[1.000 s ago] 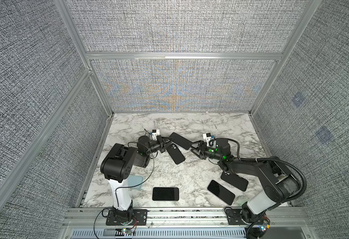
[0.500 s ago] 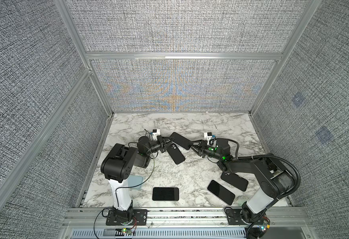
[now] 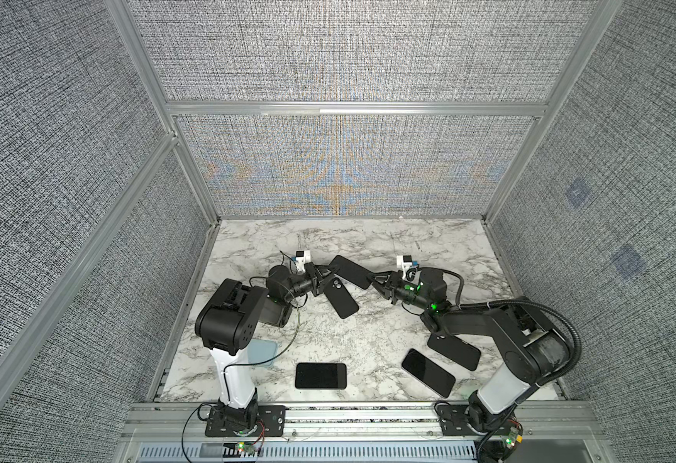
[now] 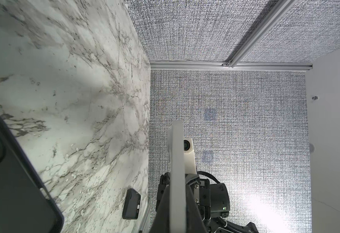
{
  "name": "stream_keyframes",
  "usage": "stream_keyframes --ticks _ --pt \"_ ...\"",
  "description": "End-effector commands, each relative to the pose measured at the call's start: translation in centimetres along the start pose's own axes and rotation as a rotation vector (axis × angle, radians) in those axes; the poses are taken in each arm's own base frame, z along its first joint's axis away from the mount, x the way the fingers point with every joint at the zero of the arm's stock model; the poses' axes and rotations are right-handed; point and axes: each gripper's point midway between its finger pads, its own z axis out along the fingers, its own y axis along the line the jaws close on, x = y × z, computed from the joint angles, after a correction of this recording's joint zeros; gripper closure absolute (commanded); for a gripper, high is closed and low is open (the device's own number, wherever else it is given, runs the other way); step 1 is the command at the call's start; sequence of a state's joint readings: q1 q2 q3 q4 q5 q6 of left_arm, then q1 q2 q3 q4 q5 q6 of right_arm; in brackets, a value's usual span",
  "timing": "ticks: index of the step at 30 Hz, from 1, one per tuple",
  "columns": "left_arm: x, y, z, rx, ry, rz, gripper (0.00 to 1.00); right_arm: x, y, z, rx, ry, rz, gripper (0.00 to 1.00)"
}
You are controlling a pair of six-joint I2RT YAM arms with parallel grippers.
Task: Put the phone into the phone case
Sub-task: 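Lower the black case flat onto the table with the left gripper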
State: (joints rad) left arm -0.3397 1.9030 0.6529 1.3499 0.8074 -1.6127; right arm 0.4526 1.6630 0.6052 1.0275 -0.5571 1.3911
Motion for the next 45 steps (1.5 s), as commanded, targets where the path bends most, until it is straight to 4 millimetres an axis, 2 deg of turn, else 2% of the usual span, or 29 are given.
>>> stream_keyframes --ticks 1,9,19,23,28,35,39,45 --pt "0.3 -1.2 0.0 0.037 0.004 0.049 0.9 -0.1 0.7 -0.2 -0.021 -0.013 -0.029 0.81" --pt "0.6 -0.7 0.0 0.018 0.008 0.056 0.85 0.0 0.9 -0.1 -0.028 -0.007 -0.023 0.89" --pt "1.0 1.3 -0.5 -0.079 0.017 0.109 0.54 -0.3 0.7 -0.7 -0.006 -0.014 -0.017 0.96" --pt "1.2 2.4 -0.9 -0.2 0.047 0.173 0.44 -0.3 0.5 -1.6 0.029 -0.022 -0.036 0.97" --pt "0.9 4.5 -2.1 -0.487 0.115 0.266 0.32 -0.5 -0.4 -3.1 0.077 -0.044 -0.062 0.98" --pt "-1.6 7.6 -4.0 -0.874 0.233 0.382 0.3 -0.2 -1.4 -4.3 0.118 -0.033 -0.087 0.99" --pt "-2.9 8.9 -4.6 -1.006 0.322 0.463 0.29 0.3 -1.8 -4.8 0.141 -0.004 -0.11 0.99" --pt "-4.8 9.1 -3.8 -1.116 0.445 0.622 0.29 1.1 -2.3 -5.6 0.172 0.032 -0.158 0.99"
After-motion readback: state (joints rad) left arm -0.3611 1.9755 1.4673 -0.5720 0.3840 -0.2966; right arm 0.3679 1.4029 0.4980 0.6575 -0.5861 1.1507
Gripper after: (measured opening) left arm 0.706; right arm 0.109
